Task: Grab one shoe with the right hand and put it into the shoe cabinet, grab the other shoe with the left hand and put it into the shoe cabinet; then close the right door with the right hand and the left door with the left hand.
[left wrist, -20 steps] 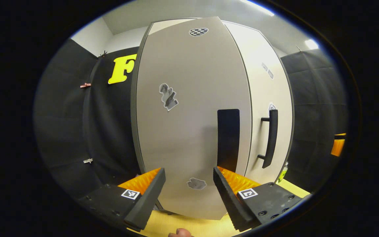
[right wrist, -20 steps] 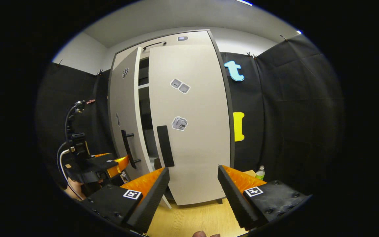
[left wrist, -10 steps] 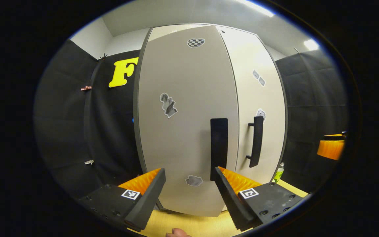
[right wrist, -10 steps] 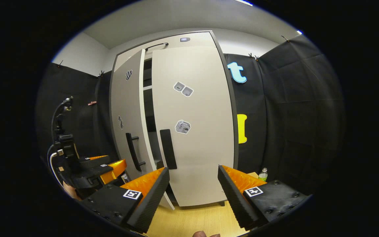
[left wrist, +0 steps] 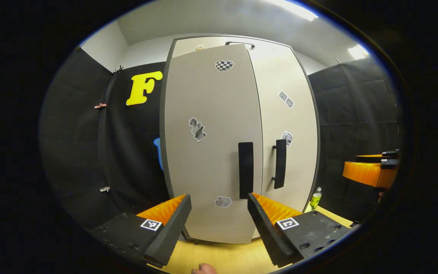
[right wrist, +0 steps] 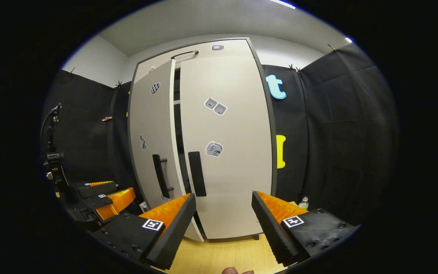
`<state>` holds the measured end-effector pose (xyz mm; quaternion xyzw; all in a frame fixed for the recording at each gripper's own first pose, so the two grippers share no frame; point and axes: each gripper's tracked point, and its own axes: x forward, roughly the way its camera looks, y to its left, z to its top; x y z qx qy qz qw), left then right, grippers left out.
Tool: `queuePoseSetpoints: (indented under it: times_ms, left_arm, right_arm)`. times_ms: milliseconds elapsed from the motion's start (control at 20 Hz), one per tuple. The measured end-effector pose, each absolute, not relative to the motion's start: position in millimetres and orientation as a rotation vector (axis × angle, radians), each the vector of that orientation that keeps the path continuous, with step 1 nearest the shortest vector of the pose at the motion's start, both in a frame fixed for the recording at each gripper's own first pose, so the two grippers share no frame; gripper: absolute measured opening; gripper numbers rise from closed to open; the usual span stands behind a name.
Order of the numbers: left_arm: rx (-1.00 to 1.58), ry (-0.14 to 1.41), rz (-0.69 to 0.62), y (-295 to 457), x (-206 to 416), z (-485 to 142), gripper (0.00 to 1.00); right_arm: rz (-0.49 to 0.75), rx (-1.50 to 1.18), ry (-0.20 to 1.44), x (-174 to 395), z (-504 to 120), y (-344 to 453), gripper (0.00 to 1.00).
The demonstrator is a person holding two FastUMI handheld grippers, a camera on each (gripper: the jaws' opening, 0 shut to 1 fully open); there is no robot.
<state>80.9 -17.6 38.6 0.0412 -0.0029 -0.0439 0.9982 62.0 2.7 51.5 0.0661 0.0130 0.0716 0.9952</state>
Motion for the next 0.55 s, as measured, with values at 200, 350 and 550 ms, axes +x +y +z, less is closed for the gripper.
queuePoseSetpoints:
  times_ms: [200, 350, 550]
  left_arm:
    - [0.072, -0.012, -0.095, -17, 62, 42, 0.94]
    - [0.058, -0.017, -0.112, -20, 49, 45, 0.94]
    - [0.062, -0.028, -0.108, -16, 35, 48, 0.94]
  right_arm:
    - [0.152, 0.131, 0.025, 58, 52, 10, 0.97]
    - [0.152, 0.127, 0.021, 56, 53, 14, 0.98]
    - [0.154, 0.123, 0.018, 51, 55, 18, 0.98]
